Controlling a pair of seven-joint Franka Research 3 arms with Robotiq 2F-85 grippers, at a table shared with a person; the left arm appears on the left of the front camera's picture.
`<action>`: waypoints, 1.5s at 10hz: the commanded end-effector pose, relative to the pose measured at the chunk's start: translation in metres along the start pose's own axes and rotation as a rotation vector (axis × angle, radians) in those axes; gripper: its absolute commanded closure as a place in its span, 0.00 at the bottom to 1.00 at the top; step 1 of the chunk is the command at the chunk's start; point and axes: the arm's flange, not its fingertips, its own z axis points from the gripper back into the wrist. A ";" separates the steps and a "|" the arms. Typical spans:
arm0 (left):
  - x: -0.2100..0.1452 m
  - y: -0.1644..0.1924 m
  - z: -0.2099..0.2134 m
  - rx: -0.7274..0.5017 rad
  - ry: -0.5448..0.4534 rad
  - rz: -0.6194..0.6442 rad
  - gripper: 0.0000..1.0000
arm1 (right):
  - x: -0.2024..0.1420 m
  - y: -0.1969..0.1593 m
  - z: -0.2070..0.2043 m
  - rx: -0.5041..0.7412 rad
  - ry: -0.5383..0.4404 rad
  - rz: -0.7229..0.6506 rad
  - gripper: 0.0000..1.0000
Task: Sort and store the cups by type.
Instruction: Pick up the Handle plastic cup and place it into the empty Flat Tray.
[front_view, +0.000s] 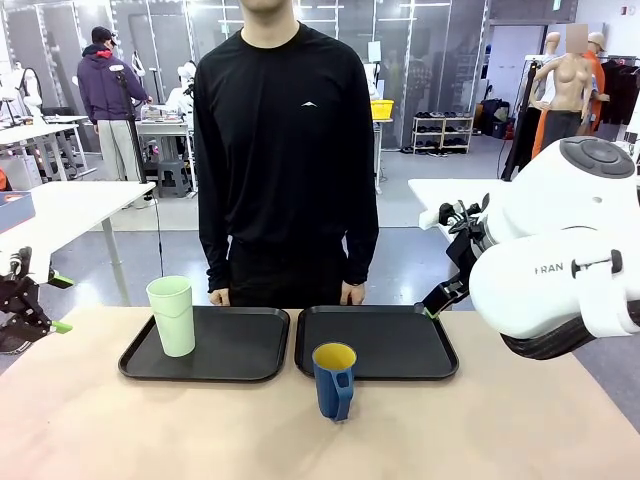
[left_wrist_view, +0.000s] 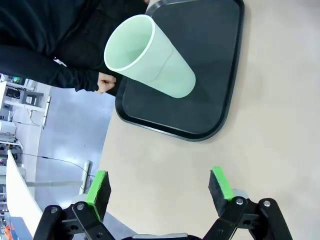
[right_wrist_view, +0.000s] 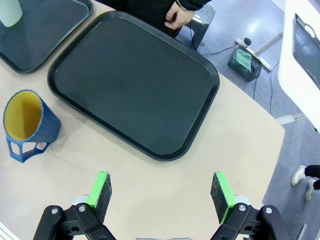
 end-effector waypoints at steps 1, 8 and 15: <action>-0.002 -0.001 -0.001 0.000 -0.015 -0.011 0.00 | 0.000 -0.001 -0.001 0.002 0.001 -0.003 0.00; -0.002 -0.001 -0.001 0.000 -0.015 -0.011 0.00 | 0.000 -0.001 -0.001 0.002 0.001 -0.003 0.00; -0.002 -0.001 -0.001 0.000 -0.015 -0.011 0.00 | 0.000 -0.001 -0.001 0.002 0.001 -0.003 0.00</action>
